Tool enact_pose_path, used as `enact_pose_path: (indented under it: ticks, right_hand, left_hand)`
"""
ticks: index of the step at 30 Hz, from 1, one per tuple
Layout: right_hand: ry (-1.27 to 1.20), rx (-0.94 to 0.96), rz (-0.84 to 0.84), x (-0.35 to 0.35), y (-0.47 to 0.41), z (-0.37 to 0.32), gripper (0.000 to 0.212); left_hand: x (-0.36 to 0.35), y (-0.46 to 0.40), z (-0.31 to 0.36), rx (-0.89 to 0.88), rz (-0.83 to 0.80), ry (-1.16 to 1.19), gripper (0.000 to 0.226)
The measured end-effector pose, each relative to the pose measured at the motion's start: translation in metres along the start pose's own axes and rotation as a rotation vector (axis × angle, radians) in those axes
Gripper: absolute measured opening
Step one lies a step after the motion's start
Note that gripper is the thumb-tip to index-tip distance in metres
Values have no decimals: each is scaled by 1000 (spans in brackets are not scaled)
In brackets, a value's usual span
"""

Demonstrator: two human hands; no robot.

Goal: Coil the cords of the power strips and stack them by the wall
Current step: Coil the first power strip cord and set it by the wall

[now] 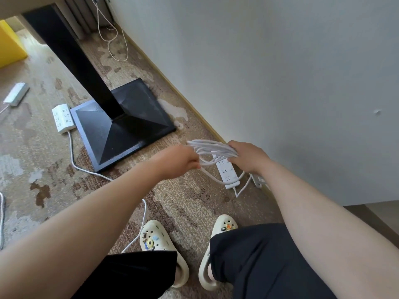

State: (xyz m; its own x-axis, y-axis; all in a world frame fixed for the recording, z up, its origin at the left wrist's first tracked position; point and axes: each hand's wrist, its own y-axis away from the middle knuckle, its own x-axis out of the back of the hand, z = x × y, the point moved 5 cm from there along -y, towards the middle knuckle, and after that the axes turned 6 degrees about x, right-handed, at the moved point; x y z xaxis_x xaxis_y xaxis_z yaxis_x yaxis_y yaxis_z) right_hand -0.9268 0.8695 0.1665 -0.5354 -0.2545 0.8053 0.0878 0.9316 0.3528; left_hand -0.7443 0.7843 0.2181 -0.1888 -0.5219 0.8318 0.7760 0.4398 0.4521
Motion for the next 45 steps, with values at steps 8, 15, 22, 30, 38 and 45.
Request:
enact_pose_path:
  ticks: [8, 15, 22, 30, 38, 45]
  right_hand:
    - [70, 183, -2, 11, 9, -29, 20]
    - [-287, 216, 225, 43, 21, -27, 33]
    - [-636, 164, 370, 53, 24, -20, 40]
    - [-479, -128, 539, 44, 15, 7, 22]
    - [138, -178, 182, 33, 12, 11, 25]
    - [-120, 109, 87, 31, 13, -23, 28]
  left_hand:
    - [94, -50, -12, 32, 319, 177, 23]
    - [49, -67, -41, 229, 123, 811, 13]
    - [-13, -52, -47, 354, -82, 1349, 21]
    - [-48, -46, 15, 137, -32, 620, 24]
    - [15, -42, 45, -113, 133, -22, 31]
    - [56, -61, 19, -68, 232, 74, 26]
